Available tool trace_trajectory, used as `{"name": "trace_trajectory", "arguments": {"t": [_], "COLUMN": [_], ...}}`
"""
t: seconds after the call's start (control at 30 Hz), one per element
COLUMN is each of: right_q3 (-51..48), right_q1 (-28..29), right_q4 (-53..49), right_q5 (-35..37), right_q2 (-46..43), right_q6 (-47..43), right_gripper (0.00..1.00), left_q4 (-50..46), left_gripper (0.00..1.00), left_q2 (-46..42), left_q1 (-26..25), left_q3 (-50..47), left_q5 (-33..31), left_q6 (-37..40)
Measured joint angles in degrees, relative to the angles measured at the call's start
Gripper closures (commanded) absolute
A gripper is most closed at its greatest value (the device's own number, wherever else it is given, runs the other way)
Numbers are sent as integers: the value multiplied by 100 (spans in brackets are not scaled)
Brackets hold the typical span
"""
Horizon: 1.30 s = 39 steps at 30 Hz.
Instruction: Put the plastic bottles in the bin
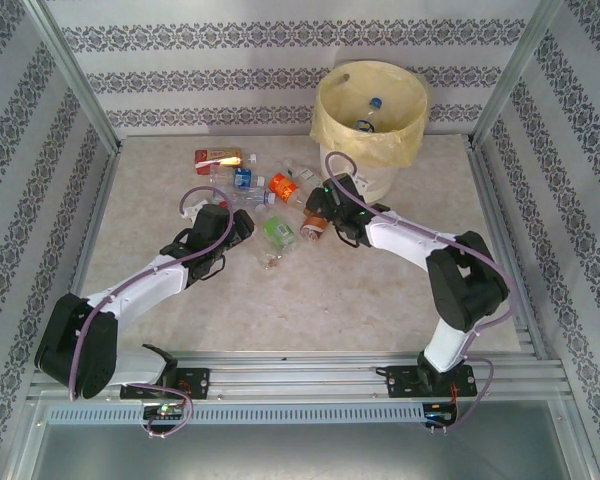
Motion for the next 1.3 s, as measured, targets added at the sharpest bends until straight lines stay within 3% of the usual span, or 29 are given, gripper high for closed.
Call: {"name": "trace_trajectory", "arguments": {"t": [0.57,1.0,1.3], "right_q3": [431,446,57], "right_q1": [289,374,374], "right_q4": [-42,-13,247], "right_q5": [-72,-4,13], "right_q2": [1049,1207,815], "right_q6": [527,459,-11], "right_gripper": [11,39,48], "left_q4": [0,-2,-2], "left_gripper": [1,1,1], "left_q2": [197,208,232], "left_q1": [0,0,0], "left_q3": [0,0,2], "left_q5": [247,264,264], "left_q6": [31,87,87]}}
